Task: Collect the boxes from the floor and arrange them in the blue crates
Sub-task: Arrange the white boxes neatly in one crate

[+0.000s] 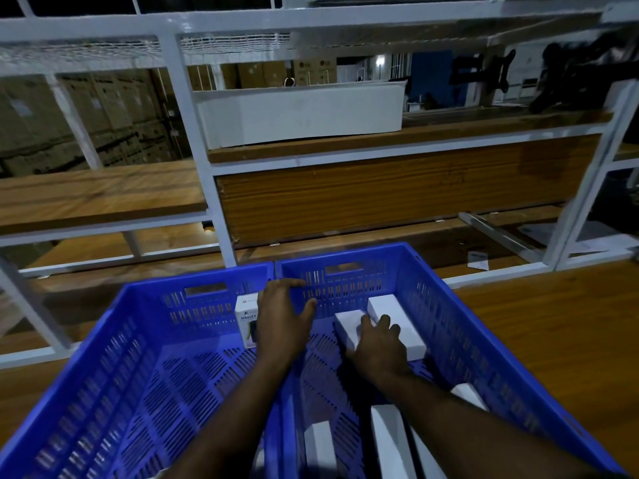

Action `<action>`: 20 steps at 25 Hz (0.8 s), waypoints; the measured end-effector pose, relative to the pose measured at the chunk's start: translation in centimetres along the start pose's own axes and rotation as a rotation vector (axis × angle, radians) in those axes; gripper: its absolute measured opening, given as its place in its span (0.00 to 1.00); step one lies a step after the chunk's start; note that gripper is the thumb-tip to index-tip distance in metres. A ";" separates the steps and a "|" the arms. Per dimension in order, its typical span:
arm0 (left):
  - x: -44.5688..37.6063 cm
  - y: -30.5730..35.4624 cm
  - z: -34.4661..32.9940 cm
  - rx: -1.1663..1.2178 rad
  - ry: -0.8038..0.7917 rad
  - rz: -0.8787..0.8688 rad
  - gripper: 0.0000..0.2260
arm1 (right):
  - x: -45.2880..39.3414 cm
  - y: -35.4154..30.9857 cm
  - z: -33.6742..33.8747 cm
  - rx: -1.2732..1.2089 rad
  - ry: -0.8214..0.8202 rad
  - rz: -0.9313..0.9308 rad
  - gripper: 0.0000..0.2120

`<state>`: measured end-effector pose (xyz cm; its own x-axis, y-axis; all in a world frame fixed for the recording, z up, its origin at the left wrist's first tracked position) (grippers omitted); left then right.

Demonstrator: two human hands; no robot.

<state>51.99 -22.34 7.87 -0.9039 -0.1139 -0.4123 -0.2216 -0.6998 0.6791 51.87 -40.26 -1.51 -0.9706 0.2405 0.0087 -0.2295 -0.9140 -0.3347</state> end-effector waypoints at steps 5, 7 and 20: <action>-0.2 0.2 -0.4 0.017 -0.044 -0.004 0.12 | -0.6 0.7 -1.0 0.197 0.014 0.029 0.36; -0.3 0.1 -0.4 0.014 -0.055 0.009 0.11 | -0.6 0.5 -1.4 0.308 0.010 0.069 0.36; -0.3 -0.1 -0.5 0.054 -0.062 0.011 0.07 | -1.9 0.1 -3.3 0.274 -0.142 0.208 0.34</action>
<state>52.43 -22.59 7.65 -0.9268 -0.0767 -0.3676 -0.2294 -0.6593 0.7161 53.94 -39.77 -4.68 -0.9945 0.0097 0.1043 -0.0179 -0.9968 -0.0783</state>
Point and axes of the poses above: each hand's wrist, its own x-axis away from the middle knuckle, its own z-axis out of the back of the hand, y = z × x, the point moved 5 cm from there along -x, towards the middle knuckle
